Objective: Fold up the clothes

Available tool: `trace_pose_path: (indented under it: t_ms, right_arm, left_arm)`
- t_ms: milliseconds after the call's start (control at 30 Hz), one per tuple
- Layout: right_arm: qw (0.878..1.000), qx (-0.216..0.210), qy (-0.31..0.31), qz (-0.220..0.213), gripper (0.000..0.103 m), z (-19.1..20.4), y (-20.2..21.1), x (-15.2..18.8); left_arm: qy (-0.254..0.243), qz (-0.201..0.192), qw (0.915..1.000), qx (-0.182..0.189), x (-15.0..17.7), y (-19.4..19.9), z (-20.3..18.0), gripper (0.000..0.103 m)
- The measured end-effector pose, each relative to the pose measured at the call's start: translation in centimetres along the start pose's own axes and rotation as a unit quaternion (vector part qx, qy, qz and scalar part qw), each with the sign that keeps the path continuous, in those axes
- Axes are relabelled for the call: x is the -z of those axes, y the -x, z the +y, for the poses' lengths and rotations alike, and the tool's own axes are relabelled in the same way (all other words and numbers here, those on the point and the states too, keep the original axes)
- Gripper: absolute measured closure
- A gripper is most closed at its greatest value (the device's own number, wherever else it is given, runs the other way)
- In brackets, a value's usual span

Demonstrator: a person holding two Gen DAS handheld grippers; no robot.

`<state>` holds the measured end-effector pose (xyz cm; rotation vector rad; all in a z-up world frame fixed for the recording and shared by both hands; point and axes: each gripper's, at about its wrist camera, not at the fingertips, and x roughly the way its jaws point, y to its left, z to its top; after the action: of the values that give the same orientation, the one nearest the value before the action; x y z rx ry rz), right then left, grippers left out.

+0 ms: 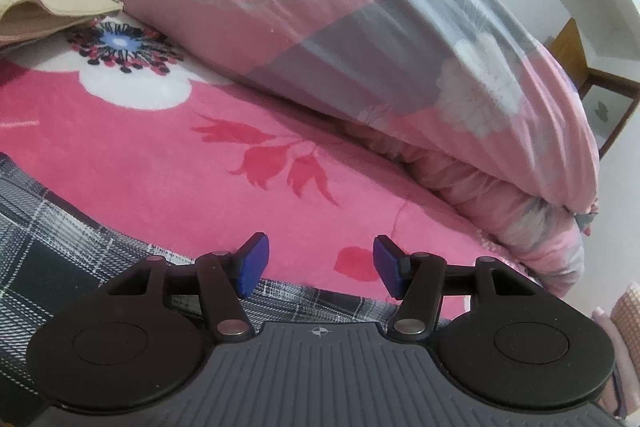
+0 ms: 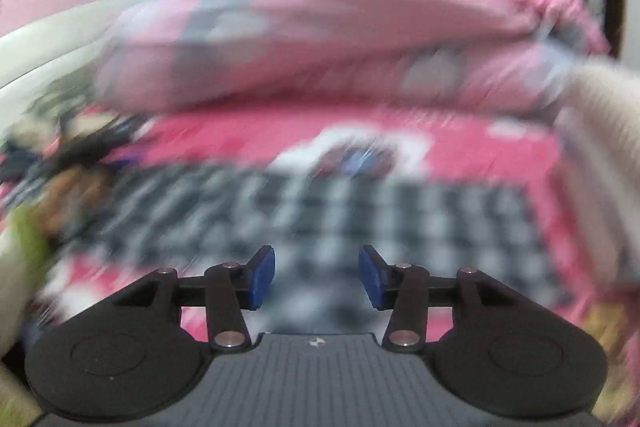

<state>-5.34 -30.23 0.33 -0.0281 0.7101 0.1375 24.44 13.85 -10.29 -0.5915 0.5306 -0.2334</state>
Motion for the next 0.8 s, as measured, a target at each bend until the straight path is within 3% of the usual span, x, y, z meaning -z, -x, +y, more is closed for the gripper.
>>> trace_pose_path:
  t_ms: [167,400,433,467,533,800]
  right_arm:
    - [0.994,0.072,0.064,0.055,0.06,2.8,-0.9,5.4]
    - [0.986,0.109,0.11,0.069,0.062,3.9,-1.9,6.2]
    - [0.982,0.122,0.122,0.082,0.069,3.9,-2.7,6.8]
    - [0.978,0.132,0.131,0.093,0.086,3.7,-3.5,7.2]
    - [0.976,0.148,0.137,0.082,0.1,3.7,-3.4,7.1]
    - [0.949,0.259,0.181,-0.024,0.101,1.5,-1.4,1.3]
  left_arm:
    - [-0.009,-0.014,0.9998,0.008,-0.1,0.6,-0.4,0.045]
    - [-0.017,-0.02,0.9996,0.012,0.1,0.9,-0.7,0.045]
    - [-0.018,-0.02,0.9996,0.012,0.1,0.9,-0.7,0.045]
    - [-0.019,-0.02,0.9996,0.011,0.1,1.0,-0.7,0.045]
    - [-0.021,-0.02,0.9995,0.011,0.2,1.0,-0.7,0.045]
    - [-0.025,-0.019,0.9995,0.009,0.4,1.1,-0.8,0.045]
